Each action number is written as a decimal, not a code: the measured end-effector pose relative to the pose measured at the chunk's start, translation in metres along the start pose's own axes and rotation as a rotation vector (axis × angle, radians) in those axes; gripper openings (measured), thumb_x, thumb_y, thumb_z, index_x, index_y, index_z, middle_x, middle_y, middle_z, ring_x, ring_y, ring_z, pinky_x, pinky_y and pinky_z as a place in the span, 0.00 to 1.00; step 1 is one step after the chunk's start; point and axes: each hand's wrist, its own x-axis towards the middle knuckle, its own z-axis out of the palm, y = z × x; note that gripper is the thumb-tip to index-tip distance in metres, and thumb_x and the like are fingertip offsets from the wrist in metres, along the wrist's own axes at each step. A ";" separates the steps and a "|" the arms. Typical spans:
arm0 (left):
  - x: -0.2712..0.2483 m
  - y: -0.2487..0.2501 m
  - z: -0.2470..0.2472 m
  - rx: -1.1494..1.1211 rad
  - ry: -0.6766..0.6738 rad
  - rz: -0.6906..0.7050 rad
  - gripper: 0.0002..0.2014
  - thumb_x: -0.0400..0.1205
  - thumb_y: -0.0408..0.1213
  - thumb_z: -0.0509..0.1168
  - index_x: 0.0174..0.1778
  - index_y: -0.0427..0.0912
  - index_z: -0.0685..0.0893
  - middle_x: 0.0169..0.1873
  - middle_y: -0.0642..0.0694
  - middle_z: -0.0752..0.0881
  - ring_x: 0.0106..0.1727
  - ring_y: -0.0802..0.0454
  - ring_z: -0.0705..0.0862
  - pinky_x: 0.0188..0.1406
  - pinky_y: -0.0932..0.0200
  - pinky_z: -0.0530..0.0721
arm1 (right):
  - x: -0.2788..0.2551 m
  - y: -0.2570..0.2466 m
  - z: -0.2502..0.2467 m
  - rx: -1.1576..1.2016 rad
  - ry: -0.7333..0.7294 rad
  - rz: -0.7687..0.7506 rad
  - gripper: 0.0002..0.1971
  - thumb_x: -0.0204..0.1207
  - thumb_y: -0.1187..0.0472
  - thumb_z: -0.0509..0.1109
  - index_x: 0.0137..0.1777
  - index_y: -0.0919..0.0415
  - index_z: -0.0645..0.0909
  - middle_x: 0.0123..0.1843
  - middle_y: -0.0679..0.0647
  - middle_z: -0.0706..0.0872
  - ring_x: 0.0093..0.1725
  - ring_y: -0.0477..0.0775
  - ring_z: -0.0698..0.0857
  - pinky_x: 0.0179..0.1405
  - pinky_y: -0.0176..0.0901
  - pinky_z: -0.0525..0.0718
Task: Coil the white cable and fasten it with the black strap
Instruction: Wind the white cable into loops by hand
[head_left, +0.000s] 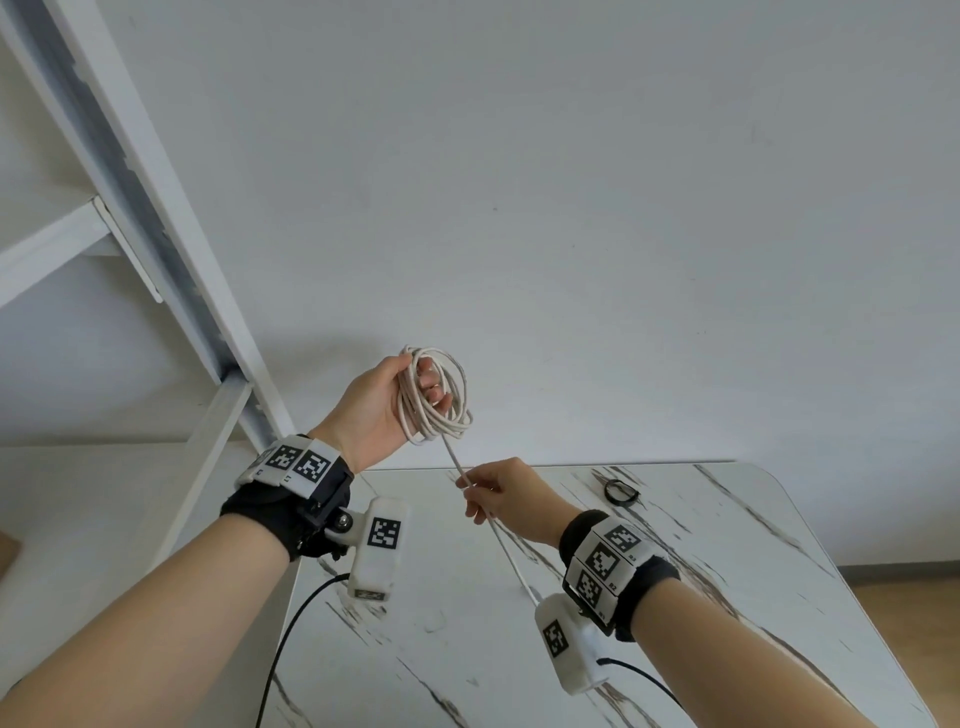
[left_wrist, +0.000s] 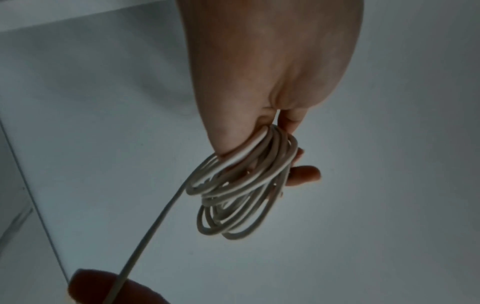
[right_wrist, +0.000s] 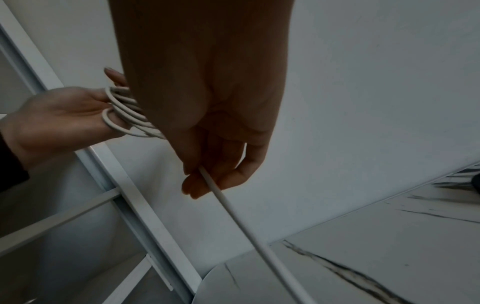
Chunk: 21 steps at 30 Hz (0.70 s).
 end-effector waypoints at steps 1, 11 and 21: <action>0.001 -0.001 -0.001 0.010 0.023 0.008 0.15 0.87 0.39 0.50 0.37 0.38 0.74 0.26 0.47 0.74 0.26 0.52 0.77 0.43 0.55 0.82 | -0.001 -0.003 -0.001 0.003 -0.011 -0.006 0.11 0.80 0.67 0.61 0.57 0.69 0.82 0.32 0.49 0.84 0.31 0.46 0.82 0.39 0.33 0.80; 0.011 -0.009 -0.024 0.053 0.199 0.096 0.14 0.87 0.38 0.54 0.37 0.38 0.75 0.31 0.44 0.76 0.34 0.48 0.78 0.39 0.54 0.86 | -0.005 -0.017 -0.004 -0.107 -0.123 -0.003 0.12 0.80 0.65 0.61 0.61 0.62 0.80 0.32 0.47 0.84 0.27 0.42 0.81 0.37 0.33 0.82; 0.009 -0.020 -0.036 0.490 0.310 0.136 0.08 0.87 0.38 0.54 0.48 0.37 0.74 0.33 0.43 0.77 0.24 0.53 0.87 0.38 0.53 0.82 | -0.007 -0.017 -0.011 -0.289 -0.052 -0.089 0.13 0.82 0.64 0.59 0.58 0.58 0.84 0.40 0.55 0.85 0.34 0.48 0.79 0.36 0.36 0.76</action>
